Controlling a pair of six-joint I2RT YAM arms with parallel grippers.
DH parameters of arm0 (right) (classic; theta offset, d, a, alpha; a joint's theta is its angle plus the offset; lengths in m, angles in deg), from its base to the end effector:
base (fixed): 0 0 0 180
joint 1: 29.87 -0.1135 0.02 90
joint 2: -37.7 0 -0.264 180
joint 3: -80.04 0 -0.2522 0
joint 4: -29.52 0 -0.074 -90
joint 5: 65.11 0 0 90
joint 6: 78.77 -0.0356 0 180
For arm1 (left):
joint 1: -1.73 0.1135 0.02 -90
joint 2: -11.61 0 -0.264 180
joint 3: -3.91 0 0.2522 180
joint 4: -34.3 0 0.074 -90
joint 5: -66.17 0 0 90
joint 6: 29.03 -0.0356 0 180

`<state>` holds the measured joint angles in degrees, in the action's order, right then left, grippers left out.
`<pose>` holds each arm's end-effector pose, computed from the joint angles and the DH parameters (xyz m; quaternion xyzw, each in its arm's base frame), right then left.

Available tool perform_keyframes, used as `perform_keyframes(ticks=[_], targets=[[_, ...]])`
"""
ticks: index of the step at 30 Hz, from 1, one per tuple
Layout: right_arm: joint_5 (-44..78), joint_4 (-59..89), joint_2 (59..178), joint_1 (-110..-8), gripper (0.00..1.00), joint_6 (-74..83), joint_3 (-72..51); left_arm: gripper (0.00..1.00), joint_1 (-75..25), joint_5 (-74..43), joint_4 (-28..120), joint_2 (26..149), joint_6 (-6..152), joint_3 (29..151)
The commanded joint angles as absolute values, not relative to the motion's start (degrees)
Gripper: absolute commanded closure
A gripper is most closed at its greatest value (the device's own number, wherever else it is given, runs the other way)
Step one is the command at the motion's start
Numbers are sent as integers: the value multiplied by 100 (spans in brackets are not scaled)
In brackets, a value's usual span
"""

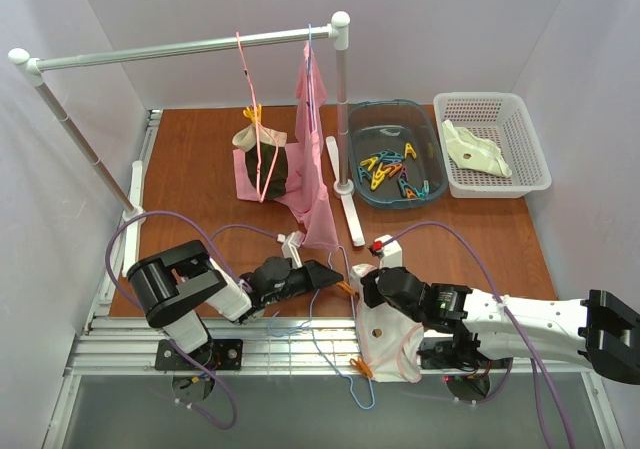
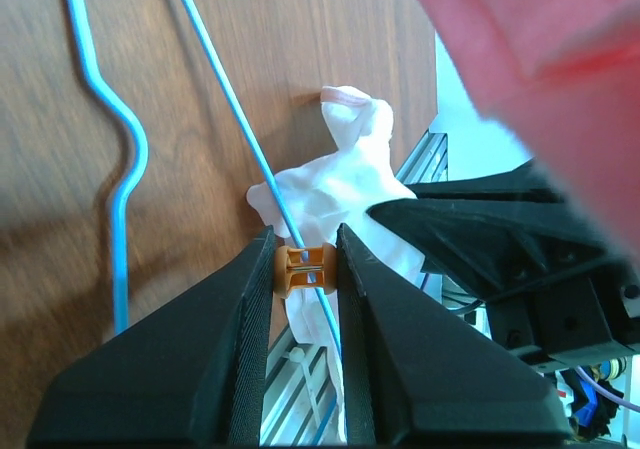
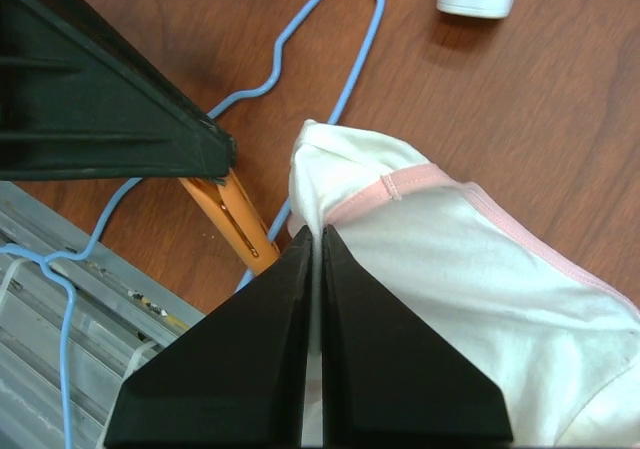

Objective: Clip the underwear to the hanger
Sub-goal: Clamp the underwear onto the hanger.

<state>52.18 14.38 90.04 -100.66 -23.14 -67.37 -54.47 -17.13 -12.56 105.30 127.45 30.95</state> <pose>0.0755 0.1672 0.1768 -0.1656 0.8525 0.2299 0.4393 0.1300 -0.2016 0.1084 -0.0397 0.8164 -0.5267 0.2334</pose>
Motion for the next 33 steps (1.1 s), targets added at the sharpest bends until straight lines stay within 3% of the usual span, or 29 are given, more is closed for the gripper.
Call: perform_keyframes(ticks=[1,15,16,19,33], targets=[[5442,1199,9043,-10089,99,-2550,-6722,81,-5487,-1943,-1442,10522,12777,2963],[5722,427,8929,-10089,98,-3130,-6652,82,-5741,-2602,-1188,10434,12663,3051],[5871,120,8973,-10080,91,-3218,-6608,82,-5742,-2655,-1153,10399,12645,3042],[5934,3,9088,-10159,56,-3158,-6467,82,-5750,-2840,-942,10241,12566,3033],[6470,952,9096,-10458,45,-2059,-6168,86,-5987,-3279,-906,10117,12443,2980]])
